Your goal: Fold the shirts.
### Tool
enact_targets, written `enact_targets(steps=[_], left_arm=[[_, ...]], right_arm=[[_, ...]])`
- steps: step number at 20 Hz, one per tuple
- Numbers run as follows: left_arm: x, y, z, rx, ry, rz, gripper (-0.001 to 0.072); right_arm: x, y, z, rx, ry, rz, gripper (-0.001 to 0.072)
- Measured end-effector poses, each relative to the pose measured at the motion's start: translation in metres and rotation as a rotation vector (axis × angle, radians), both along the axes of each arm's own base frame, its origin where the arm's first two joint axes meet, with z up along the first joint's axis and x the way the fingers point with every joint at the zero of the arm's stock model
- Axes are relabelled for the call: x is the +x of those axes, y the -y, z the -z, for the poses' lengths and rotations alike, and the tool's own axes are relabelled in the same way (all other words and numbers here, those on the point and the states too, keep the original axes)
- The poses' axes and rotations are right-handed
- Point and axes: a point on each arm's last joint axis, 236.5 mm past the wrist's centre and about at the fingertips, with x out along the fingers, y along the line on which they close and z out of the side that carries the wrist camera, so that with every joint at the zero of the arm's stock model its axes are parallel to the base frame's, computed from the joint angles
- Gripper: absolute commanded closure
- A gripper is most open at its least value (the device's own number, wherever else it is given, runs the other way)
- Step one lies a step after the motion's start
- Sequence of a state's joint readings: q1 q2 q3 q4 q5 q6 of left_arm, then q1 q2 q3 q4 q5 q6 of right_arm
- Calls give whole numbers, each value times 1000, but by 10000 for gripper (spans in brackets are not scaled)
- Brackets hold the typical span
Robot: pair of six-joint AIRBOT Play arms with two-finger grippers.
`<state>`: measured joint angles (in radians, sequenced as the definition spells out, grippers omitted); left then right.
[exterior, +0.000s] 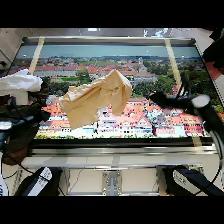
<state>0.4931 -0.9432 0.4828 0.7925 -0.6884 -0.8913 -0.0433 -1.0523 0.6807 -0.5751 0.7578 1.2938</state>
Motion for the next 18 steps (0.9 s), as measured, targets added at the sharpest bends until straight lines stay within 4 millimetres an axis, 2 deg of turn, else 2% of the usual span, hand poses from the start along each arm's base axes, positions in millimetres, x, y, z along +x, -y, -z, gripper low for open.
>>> enact_targets(steps=[1,3,5,7,8,9,13,18], left_arm=[[8,8,4,20,13,34,79],[24,28,16,37,10,107,77],[42,44,31,36,-15,161,76],[60,55,42,9,-40,171,76],[70,58,45,-3,-44,172,76],[78,61,45,-17,-44,167,76],[100,65,40,-33,-25,166,77],[111,62,41,-37,-17,143,77]], right_arm=[[-15,-17,20,74,-47,30,322],[-32,-43,44,167,-110,71,322],[-44,-68,59,220,-168,77,320],[-48,-89,72,246,-217,81,320],[-47,-100,76,258,-237,73,306],[-47,-110,82,259,-258,65,252],[-29,-137,104,278,-324,75,254],[2,-158,119,341,-378,126,263]])
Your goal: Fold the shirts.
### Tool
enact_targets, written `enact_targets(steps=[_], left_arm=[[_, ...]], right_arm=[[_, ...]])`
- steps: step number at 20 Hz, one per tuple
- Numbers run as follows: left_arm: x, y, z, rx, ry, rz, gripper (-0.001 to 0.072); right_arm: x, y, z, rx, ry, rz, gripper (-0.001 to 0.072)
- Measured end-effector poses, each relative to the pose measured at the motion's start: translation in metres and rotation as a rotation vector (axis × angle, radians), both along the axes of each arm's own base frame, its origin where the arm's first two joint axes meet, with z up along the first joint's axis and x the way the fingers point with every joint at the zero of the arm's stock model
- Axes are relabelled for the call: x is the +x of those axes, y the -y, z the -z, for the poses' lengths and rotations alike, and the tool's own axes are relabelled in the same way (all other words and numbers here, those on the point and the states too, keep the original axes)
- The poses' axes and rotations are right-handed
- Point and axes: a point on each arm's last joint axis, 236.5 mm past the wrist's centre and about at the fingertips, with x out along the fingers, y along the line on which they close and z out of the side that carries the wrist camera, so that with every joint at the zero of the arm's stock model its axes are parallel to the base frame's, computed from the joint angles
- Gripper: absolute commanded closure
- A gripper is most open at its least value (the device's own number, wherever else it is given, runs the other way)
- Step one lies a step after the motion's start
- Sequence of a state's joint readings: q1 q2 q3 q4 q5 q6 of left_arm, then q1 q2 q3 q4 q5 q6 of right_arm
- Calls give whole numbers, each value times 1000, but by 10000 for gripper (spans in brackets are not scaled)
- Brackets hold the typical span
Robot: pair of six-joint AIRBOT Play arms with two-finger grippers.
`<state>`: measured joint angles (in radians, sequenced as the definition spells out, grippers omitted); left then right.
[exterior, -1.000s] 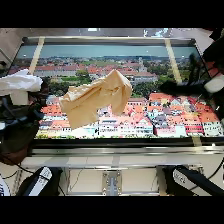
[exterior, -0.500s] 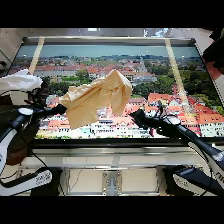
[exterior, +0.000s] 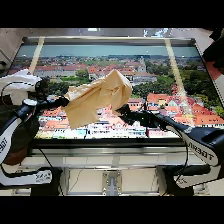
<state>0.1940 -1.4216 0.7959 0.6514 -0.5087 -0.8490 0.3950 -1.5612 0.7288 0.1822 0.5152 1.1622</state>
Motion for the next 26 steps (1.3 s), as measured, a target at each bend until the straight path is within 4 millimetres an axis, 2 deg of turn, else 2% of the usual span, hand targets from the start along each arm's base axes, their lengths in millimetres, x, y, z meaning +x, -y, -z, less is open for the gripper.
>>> enact_targets(steps=[1,2,3,4,8,9,11,12,13,16,18,20,22,24,26], left_arm=[[2,-1,0,-2,2,-9,77],[3,-1,1,-8,3,-18,77],[4,-1,2,-13,3,-25,77],[6,-2,1,-17,5,-31,77],[9,-1,0,-39,10,-53,79],[10,-1,0,-48,12,-60,127],[11,1,-1,-58,13,-66,359],[11,2,-1,-62,13,-67,562],[11,3,-2,-66,13,-67,691],[12,4,-5,-69,20,-64,695],[15,4,-18,-70,48,-59,696],[23,0,-50,-61,118,-62,696],[28,-5,-95,-52,213,-64,696],[25,-12,-155,-55,330,-80,696],[10,-22,-217,-64,444,-114,697]], right_arm=[[6,-2,2,8,-8,12,266],[12,-4,3,16,-18,29,379],[17,-4,6,12,-21,41,655],[22,-3,9,2,-22,53,700],[35,-9,0,27,-11,64,700],[37,-11,-3,33,-4,61,700],[40,-15,-8,45,7,50,700],[42,-16,-10,48,12,48,701],[44,-18,-14,52,21,41,702],[49,-25,-31,53,80,-6,703],[56,-28,-56,31,177,-53,704],[65,-25,-96,-4,309,-102,704],[70,-16,-145,-62,465,-161,704],[62,-6,-199,-130,618,-239,705],[39,7,-254,-212,751,-329,705]])
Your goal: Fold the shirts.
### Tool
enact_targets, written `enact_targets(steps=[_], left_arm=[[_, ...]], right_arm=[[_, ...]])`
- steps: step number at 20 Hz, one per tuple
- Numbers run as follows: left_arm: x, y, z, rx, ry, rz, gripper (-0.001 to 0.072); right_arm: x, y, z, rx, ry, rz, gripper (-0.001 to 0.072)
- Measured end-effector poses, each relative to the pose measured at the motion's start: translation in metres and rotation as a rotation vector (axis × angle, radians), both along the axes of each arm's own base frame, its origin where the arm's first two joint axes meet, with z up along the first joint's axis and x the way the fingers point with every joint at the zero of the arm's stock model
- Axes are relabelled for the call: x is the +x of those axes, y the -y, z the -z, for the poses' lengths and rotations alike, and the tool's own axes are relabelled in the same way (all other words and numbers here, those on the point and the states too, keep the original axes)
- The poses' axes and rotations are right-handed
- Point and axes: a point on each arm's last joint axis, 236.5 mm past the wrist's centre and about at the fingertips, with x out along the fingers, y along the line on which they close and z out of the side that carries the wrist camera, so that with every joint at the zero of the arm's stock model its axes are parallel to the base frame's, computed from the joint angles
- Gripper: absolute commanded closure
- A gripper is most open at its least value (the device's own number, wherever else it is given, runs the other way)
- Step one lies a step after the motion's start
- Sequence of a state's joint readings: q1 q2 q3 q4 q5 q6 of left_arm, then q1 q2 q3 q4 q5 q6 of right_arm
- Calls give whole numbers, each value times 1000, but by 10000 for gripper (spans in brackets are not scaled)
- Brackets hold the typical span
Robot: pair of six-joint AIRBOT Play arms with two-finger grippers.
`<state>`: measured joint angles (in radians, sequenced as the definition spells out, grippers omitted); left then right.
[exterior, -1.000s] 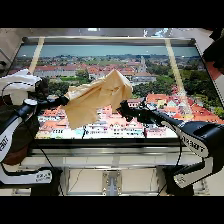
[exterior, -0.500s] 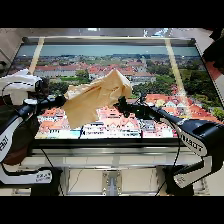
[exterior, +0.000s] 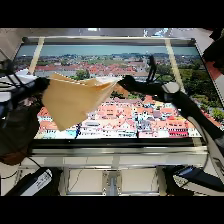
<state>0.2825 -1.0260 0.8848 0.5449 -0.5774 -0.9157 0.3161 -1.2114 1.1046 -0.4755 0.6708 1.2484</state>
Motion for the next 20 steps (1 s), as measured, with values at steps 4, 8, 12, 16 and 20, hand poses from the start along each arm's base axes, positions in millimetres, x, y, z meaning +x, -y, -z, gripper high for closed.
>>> enact_targets(steps=[4,8,12,16,20], left_arm=[[-68,-19,-117,-2,213,-71,698],[-145,1,-218,95,405,-80,698],[-184,37,-237,81,387,-20,698],[-172,20,-146,-42,103,-57,698],[-142,0,-26,-207,-159,-88,698]], right_arm=[[-64,49,-99,-233,245,-30,706],[-129,103,-212,-346,516,84,706],[-150,141,-255,-454,620,191,707],[-96,163,-213,-653,498,232,707],[-6,167,-132,-804,325,219,708]])
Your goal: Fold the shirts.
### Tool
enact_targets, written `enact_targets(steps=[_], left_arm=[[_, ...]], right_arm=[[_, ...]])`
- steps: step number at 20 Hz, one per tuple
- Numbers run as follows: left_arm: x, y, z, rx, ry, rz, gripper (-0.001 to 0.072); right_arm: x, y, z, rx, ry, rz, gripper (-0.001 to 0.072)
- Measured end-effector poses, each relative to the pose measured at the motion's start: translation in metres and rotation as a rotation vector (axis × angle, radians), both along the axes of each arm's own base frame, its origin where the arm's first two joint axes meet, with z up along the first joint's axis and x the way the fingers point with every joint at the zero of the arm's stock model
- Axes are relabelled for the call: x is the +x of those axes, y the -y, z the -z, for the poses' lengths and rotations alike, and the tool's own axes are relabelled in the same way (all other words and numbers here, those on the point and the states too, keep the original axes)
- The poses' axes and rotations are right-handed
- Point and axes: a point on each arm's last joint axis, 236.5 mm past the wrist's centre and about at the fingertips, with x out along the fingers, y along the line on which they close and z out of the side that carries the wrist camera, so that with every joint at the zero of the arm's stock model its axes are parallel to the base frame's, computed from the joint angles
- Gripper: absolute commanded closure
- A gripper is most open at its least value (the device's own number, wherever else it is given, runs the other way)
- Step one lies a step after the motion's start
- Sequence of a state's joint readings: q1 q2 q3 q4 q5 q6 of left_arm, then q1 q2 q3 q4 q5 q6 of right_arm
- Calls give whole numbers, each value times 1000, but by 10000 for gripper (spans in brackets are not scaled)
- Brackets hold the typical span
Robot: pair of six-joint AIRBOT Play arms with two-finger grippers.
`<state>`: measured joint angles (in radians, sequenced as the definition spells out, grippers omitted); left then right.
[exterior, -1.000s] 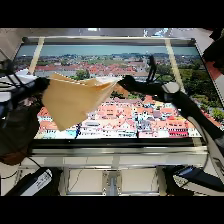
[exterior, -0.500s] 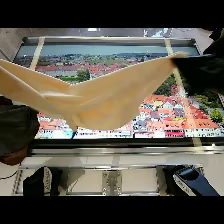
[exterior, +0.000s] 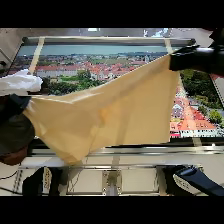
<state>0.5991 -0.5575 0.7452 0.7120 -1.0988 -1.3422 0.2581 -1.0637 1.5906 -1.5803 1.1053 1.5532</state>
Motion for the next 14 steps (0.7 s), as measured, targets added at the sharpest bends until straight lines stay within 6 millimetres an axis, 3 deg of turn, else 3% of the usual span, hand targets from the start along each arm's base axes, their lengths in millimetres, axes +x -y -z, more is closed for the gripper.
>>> enact_targets(steps=[2,4,6,9,10,11,12,14], left_arm=[[25,-6,44,-30,-60,-14,698],[62,-14,73,-25,-73,-53,698],[104,-16,93,1,-81,-68,697],[175,-4,121,35,-100,-35,667],[197,3,128,40,-101,-19,408],[217,12,135,40,-102,-2,106],[234,18,139,39,-97,11,19],[262,25,133,32,-63,19,19]], right_arm=[[48,7,52,-20,-86,41,707],[88,16,101,-2,-148,79,707],[120,25,142,34,-186,115,707],[156,34,191,100,-207,156,702],[166,36,203,119,-206,168,661],[173,37,213,134,-203,176,499],[180,39,219,144,-192,183,344],[192,44,216,163,-148,198,325]])
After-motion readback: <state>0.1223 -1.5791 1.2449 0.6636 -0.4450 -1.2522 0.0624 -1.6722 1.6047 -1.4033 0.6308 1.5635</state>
